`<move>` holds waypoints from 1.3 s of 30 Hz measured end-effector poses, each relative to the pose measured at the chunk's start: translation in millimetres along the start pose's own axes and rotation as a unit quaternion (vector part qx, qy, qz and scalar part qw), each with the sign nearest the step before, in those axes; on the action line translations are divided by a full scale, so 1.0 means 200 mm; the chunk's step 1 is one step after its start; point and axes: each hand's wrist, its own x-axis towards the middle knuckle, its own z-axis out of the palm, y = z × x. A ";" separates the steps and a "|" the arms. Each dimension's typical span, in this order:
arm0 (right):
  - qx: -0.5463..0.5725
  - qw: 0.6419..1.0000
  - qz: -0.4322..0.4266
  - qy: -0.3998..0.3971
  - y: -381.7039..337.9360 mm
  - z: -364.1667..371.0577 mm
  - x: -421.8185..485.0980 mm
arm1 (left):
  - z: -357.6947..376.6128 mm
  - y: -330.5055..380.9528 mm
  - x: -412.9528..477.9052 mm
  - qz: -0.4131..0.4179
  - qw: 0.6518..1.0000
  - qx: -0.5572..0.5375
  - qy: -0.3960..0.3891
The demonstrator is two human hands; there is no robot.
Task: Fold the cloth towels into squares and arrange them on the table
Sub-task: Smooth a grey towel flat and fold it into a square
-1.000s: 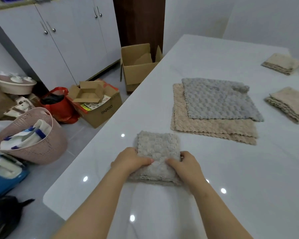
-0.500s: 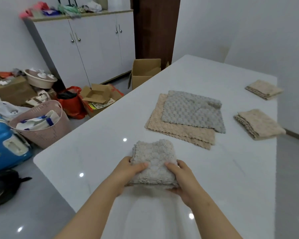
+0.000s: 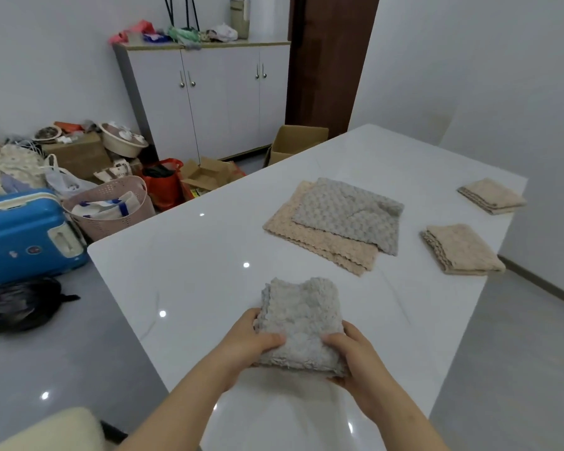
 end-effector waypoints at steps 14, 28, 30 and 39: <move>-0.054 0.998 -0.008 0.002 -0.08 -0.70 0.09 | 0.71 -0.05 0.07 0.018 0.998 -0.010 0.063; -0.139 0.985 0.032 -0.095 -0.13 -1.16 0.19 | 1.22 -0.12 0.04 -0.019 0.976 0.006 0.217; -0.149 0.984 0.024 -0.096 -0.14 -1.18 0.18 | 1.24 -0.13 0.03 -0.026 0.974 0.020 0.222; -0.180 0.981 -0.020 -0.063 -0.11 -1.21 0.20 | 1.26 -0.13 0.01 -0.051 0.959 0.098 0.259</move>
